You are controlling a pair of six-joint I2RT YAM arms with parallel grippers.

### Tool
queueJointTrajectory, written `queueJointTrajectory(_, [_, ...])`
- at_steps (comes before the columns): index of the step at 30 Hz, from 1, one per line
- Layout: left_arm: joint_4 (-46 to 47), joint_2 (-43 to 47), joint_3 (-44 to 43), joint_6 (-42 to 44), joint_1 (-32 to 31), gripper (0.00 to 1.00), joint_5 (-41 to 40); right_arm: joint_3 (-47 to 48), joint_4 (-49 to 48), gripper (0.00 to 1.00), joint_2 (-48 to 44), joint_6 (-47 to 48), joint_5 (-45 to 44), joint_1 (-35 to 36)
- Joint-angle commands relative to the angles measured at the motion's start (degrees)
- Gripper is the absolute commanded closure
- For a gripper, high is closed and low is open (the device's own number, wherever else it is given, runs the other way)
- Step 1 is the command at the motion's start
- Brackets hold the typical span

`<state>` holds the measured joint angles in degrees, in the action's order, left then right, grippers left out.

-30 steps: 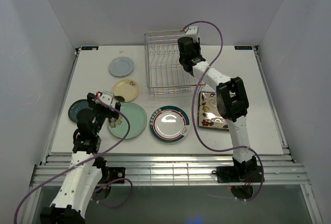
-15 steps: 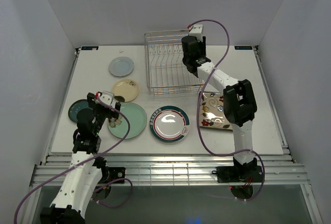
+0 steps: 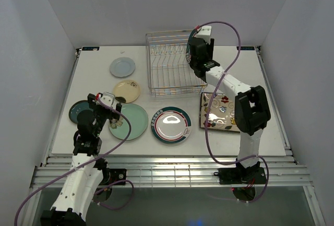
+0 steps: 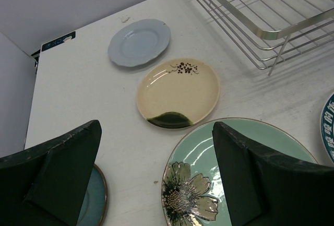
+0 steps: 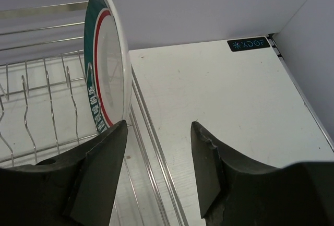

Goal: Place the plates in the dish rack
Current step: Pick up the plate at the center of the board.

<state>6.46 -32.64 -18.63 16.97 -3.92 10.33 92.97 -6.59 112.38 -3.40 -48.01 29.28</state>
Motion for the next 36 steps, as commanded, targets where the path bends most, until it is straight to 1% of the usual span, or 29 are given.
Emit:
queueJointTrajectory(1, [0.0, 0.7, -1.3, 0.3, -0.2, 0.02, 0.1, -2.1, -2.2, 0.42, -4.9, -3.4, 1.6, 0.3])
queueJointTrajectory(4, [0.0, 0.6, -1.4, 0.3, -0.2, 0.02, 0.0, -5.2, -2.2, 0.40, -7.6, -5.0, 2.6, 0.3])
queueJointTrajectory(10, [0.0, 0.7, -1.4, 0.3, -0.2, 0.02, 0.0, -12.4, -2.9, 0.32, -13.8, -7.1, 4.4, 0.3])
queueJointTrajectory(15, [-0.1, 0.8, -1.4, 0.3, -0.2, 0.02, 0.0, -20.1, -4.0, 0.22, -20.3, -9.8, 6.5, 0.3])
queueJointTrajectory(19, [-0.1, 0.8, -1.4, 0.3, -0.2, 0.02, 0.1, -25.3, -5.1, 0.17, -24.3, -11.4, 8.0, 0.3])
queueJointTrajectory(24, [-0.1, 0.7, -1.4, 0.4, -0.2, 0.02, 0.0, -30.3, -5.5, 0.04, -28.5, -13.6, 9.3, 0.2])
queueJointTrajectory(25, [-0.1, 0.7, -1.4, 0.4, -0.2, 0.02, 0.0, -31.2, -5.5, 0.08, -29.1, -14.5, 9.7, 0.3])
queueJointTrajectory(26, [-0.1, 0.8, -1.4, 0.4, -0.2, 0.02, 0.0, -32.7, -5.5, 0.10, -30.4, -15.1, 9.9, 0.2])
queueJointTrajectory(34, [-0.1, 0.8, -1.4, 0.4, -0.2, 0.02, 0.0, -41.3, -4.4, 0.10, -37.8, -21.2, 11.1, 0.2])
queueJointTrajectory(36, [-0.1, 0.8, -1.4, 0.5, -0.2, 0.02, 0.0, -43.9, -4.0, 0.10, -40.5, -24.1, 11.6, 0.1])
